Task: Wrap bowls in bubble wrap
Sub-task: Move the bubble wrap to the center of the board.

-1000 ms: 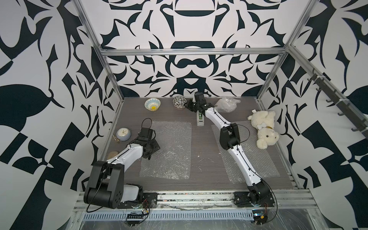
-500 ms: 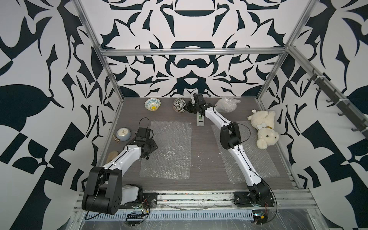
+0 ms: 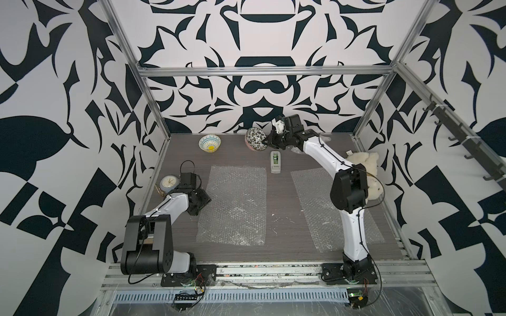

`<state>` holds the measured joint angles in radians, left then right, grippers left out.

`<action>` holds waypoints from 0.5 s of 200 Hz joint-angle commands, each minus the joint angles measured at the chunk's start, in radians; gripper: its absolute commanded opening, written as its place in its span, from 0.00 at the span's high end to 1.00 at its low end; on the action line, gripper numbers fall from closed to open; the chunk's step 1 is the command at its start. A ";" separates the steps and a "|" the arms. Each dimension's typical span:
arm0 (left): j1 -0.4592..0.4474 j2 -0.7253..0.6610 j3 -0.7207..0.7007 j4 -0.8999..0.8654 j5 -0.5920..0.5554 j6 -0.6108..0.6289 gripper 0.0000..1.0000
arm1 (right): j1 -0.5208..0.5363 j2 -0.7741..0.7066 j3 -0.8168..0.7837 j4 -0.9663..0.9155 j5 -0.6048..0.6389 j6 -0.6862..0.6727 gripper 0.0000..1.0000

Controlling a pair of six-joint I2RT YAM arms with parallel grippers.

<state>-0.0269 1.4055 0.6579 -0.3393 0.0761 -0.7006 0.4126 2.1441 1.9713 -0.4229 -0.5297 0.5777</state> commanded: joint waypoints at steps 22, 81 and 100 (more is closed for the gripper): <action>-0.084 -0.102 -0.106 -0.016 0.071 -0.116 0.41 | 0.027 -0.141 -0.182 -0.053 -0.078 -0.102 1.00; -0.157 -0.141 -0.108 -0.011 0.048 -0.155 0.41 | 0.129 -0.129 -0.163 -0.398 0.018 -0.293 1.00; -0.156 -0.088 -0.062 -0.055 0.036 -0.108 0.40 | 0.182 -0.119 -0.150 -0.443 0.102 -0.325 1.00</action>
<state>-0.1818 1.2675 0.5495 -0.3370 0.1276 -0.8421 0.5362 2.0495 1.7653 -0.7624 -0.5053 0.3439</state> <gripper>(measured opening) 0.591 0.097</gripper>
